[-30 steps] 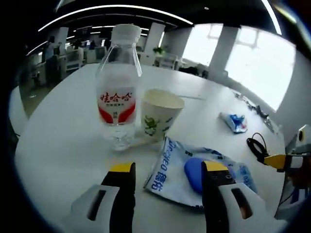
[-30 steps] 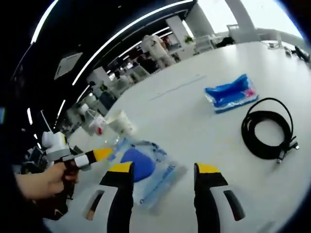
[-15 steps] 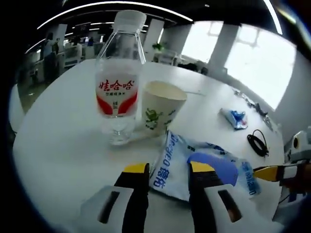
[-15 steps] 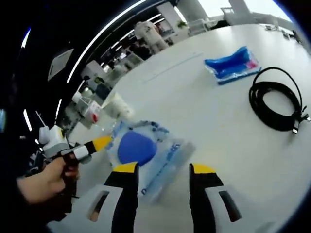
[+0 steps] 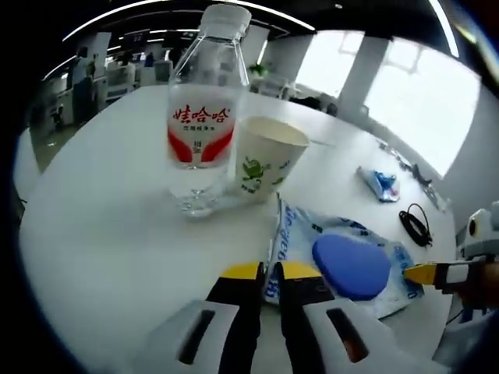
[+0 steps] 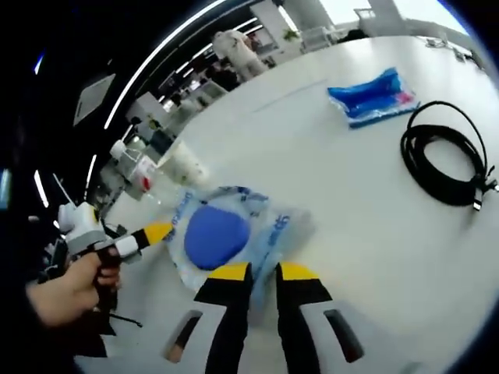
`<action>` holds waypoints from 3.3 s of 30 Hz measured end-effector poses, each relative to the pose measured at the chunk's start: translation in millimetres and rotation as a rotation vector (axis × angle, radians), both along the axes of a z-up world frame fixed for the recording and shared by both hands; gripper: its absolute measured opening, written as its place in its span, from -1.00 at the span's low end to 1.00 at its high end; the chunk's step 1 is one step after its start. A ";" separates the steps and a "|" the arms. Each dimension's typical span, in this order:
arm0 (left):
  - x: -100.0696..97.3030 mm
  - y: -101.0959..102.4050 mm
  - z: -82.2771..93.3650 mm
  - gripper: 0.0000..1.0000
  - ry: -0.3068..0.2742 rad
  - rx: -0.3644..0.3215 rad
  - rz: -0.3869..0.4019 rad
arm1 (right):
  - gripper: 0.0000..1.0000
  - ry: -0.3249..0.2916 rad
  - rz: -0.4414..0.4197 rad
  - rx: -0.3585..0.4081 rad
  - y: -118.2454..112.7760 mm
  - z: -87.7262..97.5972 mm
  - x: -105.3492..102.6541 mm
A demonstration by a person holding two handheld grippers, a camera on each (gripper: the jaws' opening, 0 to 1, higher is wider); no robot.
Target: Arrange the tabletop items into an orderly group along one side of the table until the central work area is clear of visible clutter.
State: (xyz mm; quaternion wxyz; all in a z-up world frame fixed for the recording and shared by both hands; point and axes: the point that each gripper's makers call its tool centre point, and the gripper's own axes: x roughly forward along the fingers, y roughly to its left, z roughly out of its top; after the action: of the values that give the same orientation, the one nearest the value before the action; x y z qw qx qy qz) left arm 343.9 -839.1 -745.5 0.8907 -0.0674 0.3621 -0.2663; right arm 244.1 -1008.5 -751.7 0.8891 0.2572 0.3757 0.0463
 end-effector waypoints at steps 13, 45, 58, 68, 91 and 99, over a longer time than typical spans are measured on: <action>-9.4 -17.2 10.7 -1.00 -0.035 -0.016 -0.051 | -1.00 -0.098 0.021 -0.091 -18.3 25.8 15.9; 50.6 -88.0 45.6 -1.00 -0.124 -0.104 0.039 | -1.00 -0.193 0.103 -0.219 -91.2 58.6 114.4; 74.5 -96.1 23.7 -1.00 -0.108 -0.031 0.082 | -1.00 -0.169 0.174 -0.252 -98.1 33.7 155.5; 77.7 -84.5 10.7 -1.00 -0.091 -0.005 0.143 | -1.00 -0.156 0.233 -0.241 -90.1 18.5 166.3; 80.9 -83.9 2.0 -0.94 -0.111 0.034 0.178 | -0.95 -0.128 0.293 -0.297 -98.4 3.0 171.2; 72.4 -77.9 0.0 -0.58 -0.110 0.064 0.194 | -0.68 -0.215 0.402 -0.402 -88.5 18.5 164.8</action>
State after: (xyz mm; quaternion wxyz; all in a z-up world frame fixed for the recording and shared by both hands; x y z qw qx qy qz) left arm 416.3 -917.0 -745.5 0.9325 -0.0588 0.3128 -0.1706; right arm 408.9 -1097.0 -733.2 0.9299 -0.0099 0.3244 0.1732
